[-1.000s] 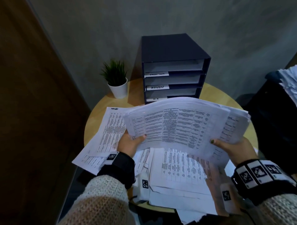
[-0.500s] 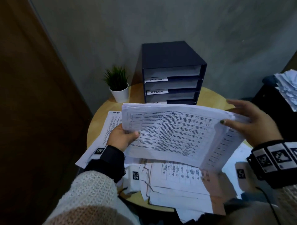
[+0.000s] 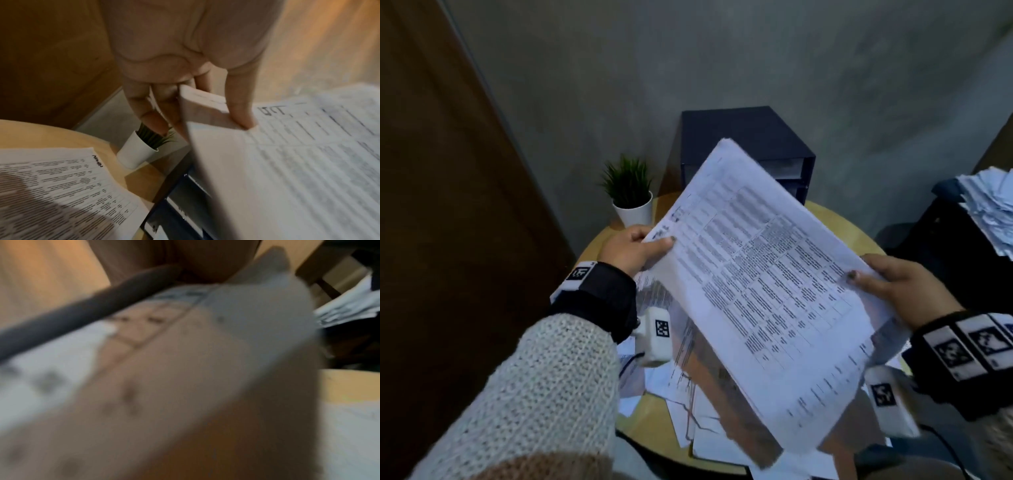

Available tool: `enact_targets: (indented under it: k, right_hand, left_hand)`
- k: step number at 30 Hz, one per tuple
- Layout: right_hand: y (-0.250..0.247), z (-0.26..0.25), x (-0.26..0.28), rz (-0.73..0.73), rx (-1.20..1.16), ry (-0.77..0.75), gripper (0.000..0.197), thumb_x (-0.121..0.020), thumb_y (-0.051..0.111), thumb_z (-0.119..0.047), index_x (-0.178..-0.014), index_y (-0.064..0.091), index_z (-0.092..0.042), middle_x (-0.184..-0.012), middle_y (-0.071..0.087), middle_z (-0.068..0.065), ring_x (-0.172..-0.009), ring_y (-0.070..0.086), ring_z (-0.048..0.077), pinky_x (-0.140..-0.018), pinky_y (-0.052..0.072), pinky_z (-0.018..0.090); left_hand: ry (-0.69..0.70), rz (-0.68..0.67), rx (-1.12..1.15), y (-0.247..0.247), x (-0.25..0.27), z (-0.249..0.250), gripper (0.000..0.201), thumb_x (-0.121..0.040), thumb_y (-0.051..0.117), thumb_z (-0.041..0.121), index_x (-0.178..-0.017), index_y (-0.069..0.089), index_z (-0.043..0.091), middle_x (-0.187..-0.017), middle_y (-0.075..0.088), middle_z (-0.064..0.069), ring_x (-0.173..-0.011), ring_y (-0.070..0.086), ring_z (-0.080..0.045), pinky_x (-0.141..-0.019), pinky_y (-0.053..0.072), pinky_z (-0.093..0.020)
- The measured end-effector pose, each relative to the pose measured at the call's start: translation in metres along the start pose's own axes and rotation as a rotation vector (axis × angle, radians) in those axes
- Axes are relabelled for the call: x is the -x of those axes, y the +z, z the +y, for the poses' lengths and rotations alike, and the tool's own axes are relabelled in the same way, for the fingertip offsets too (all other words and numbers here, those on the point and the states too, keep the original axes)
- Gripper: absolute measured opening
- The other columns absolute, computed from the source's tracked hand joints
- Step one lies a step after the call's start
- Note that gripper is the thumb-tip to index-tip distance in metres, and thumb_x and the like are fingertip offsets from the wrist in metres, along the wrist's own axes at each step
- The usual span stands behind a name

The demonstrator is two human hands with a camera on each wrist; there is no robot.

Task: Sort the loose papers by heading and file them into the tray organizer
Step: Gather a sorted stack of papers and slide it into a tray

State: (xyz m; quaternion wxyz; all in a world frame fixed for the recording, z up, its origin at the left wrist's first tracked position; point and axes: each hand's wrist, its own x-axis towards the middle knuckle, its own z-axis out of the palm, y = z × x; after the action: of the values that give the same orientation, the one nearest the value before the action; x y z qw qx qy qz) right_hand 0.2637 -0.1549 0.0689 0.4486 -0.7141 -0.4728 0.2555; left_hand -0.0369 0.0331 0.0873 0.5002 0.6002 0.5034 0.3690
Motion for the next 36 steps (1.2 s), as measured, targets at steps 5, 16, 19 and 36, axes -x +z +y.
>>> enact_targets:
  k: [5,16,19,36]
  right_hand:
    - [0.012,0.021,-0.009,0.07,-0.336,0.197,0.038,-0.069,0.075,-0.044,-0.091,0.072,-0.013,-0.089,0.07,0.021,-0.066,0.062,0.031,-0.065,0.05,0.038]
    - [0.049,0.047,-0.05,0.112,-0.473,0.481,0.025,-0.075,0.073,-0.038,-0.092,0.072,-0.02,-0.086,0.049,0.021,-0.065,0.045,0.032,-0.051,0.04,0.031]
    - [0.058,0.069,-0.057,0.156,-0.5,0.56,0.048,-0.057,0.078,-0.05,-0.096,0.071,-0.023,-0.086,0.053,0.017,-0.078,0.05,0.03,-0.069,0.039,0.04]
    - [0.064,0.028,-0.113,0.235,-0.507,0.442,0.013,-0.089,0.06,-0.027,-0.078,0.058,-0.02,-0.049,0.063,-0.011,-0.042,0.059,0.003,-0.04,0.047,0.015]
  left_hand:
    - [-0.149,-0.197,0.122,0.013,-0.019,-0.015,0.026,-0.087,0.066,0.016,-0.112,0.062,0.007,-0.098,0.072,-0.015,-0.065,0.067,-0.017,-0.064,0.054,-0.026]
    - [-0.255,-0.267,0.251,0.063,-0.047,-0.028,0.022,-0.098,0.048,0.021,-0.116,0.055,0.01,-0.075,0.059,-0.002,-0.038,0.055,-0.006,-0.043,0.045,-0.017]
    - [-0.292,-0.312,0.214,0.064,-0.052,-0.032,0.027,-0.098,0.049,0.022,-0.12,0.055,0.009,-0.075,0.061,0.0,-0.039,0.056,-0.008,-0.047,0.048,-0.021]
    - [-0.315,-0.348,0.259,0.052,-0.049,-0.013,0.044,-0.09,0.058,0.041,-0.124,0.061,0.012,-0.128,0.057,-0.017,-0.112,0.057,-0.034,-0.103,0.04,-0.048]
